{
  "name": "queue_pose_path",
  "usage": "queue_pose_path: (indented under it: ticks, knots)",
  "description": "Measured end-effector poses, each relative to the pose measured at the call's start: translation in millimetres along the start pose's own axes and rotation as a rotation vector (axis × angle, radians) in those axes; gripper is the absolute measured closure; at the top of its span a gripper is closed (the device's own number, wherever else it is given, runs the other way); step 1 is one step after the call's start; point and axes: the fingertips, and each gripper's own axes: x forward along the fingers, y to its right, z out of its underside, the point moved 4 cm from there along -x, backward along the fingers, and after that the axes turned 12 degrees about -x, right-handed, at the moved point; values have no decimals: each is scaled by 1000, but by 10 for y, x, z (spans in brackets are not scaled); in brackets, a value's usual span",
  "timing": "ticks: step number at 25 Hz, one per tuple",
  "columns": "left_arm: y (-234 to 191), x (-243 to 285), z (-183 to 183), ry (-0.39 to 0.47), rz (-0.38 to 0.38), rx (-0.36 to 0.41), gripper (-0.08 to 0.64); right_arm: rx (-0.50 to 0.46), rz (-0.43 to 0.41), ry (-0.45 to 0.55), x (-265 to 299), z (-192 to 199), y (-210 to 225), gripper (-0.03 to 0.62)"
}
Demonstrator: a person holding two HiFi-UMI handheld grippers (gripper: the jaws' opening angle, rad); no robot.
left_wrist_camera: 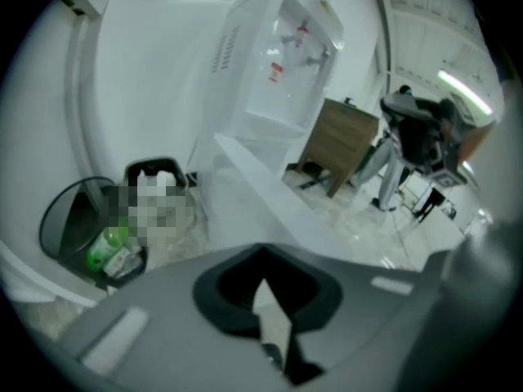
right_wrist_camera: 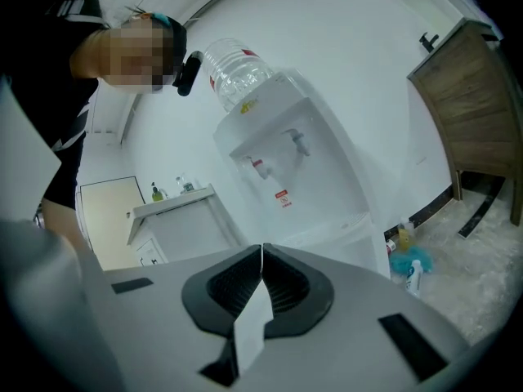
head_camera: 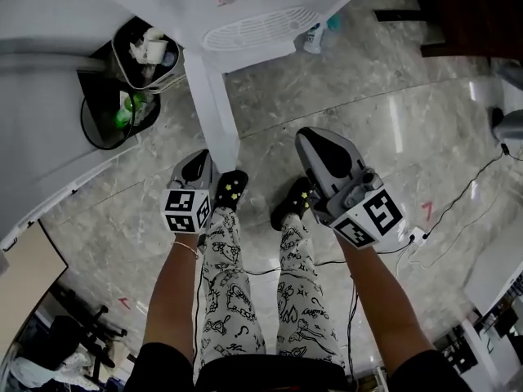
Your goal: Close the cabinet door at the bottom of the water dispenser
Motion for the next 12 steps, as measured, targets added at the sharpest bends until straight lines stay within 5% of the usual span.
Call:
queue_pose_path:
  ticks: [12]
  knots:
    - [774,694,-337,-19,179,-12,563,61,47,-109,65,743,133,575]
